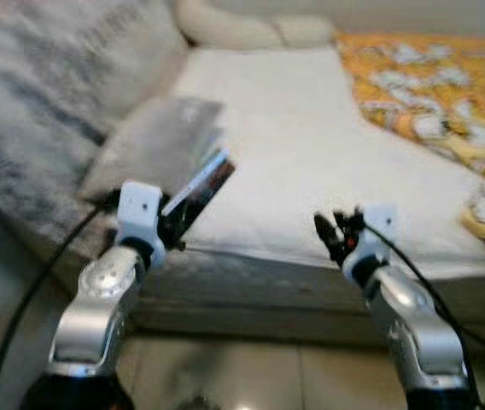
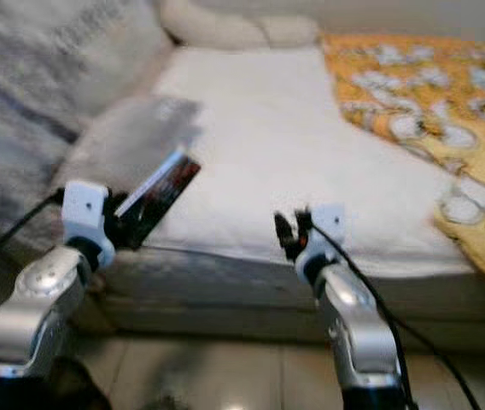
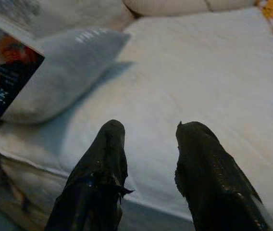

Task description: Clean up the room

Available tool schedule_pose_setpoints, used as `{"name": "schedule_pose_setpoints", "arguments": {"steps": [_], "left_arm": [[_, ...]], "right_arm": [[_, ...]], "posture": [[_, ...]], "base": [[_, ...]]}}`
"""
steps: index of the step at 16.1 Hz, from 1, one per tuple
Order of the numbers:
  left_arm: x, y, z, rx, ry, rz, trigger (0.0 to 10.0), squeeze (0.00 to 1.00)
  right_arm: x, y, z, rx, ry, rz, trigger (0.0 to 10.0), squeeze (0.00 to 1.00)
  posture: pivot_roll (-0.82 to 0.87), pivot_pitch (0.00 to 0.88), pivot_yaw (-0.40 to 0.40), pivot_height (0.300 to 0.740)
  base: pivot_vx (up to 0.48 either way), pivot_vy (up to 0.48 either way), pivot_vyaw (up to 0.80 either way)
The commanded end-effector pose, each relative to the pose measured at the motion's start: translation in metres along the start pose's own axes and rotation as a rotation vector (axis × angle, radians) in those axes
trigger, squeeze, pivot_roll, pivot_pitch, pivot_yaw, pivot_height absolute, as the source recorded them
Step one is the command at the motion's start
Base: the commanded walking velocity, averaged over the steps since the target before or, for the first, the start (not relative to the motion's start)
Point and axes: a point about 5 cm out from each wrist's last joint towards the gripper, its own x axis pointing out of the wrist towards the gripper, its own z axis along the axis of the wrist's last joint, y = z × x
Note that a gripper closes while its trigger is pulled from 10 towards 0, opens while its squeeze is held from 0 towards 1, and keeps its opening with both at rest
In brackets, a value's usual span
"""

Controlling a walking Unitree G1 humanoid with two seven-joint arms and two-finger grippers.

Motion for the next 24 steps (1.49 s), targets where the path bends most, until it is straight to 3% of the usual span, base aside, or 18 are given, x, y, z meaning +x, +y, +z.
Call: {"name": "schedule_pose_setpoints", "arguments": {"steps": [1, 8, 10, 19, 22, 24], "left_arm": [[0.000, 0.003, 0.012, 0.016, -0.049, 0.003, 10.0, 0.00], [0.002, -0.002, 0.012, 0.016, -0.051, -0.038, 10.0, 0.00], [0.003, -0.006, 0.015, 0.000, -0.065, -0.067, 10.0, 0.00], [0.004, -0.015, 0.022, -0.075, -0.092, -0.153, 10.0, 0.00], [0.003, -0.014, 0.025, -0.097, -0.091, -0.184, 10.0, 0.00], [0.006, -0.007, 0.032, -0.154, -0.101, -0.181, 10.0, 0.00]], "right_arm": [[0.000, 0.000, 0.000, 0.007, -0.002, -0.001, 10.0, 0.00], [-0.002, 0.001, -0.002, 0.029, 0.004, -0.002, 10.0, 0.00], [-0.003, 0.000, -0.001, 0.036, -0.002, -0.006, 10.0, 0.00], [-0.009, -0.006, 0.003, 0.020, -0.018, -0.007, 10.0, 0.00], [-0.011, -0.011, 0.006, 0.003, -0.013, -0.001, 10.0, 0.00], [-0.013, -0.017, 0.008, -0.017, -0.006, 0.003, 10.0, 0.00]], "posture": [[0.04, 0.000, 0.045, 0.740], [0.03, 0.000, 0.055, 0.740], [0.02, 0.000, 0.060, 0.740], [0.00, 0.000, 0.065, 0.740], [-0.01, 0.000, 0.065, 0.740], [-0.01, 0.000, 0.068, 0.740]], "base": [[0.330, 0.000, 0.00], [0.329, 0.000, -0.06], [0.330, 0.000, -0.80], [0.327, 0.000, 0.00], [0.305, 0.000, 0.00], [0.000, 0.000, 0.00]]}}
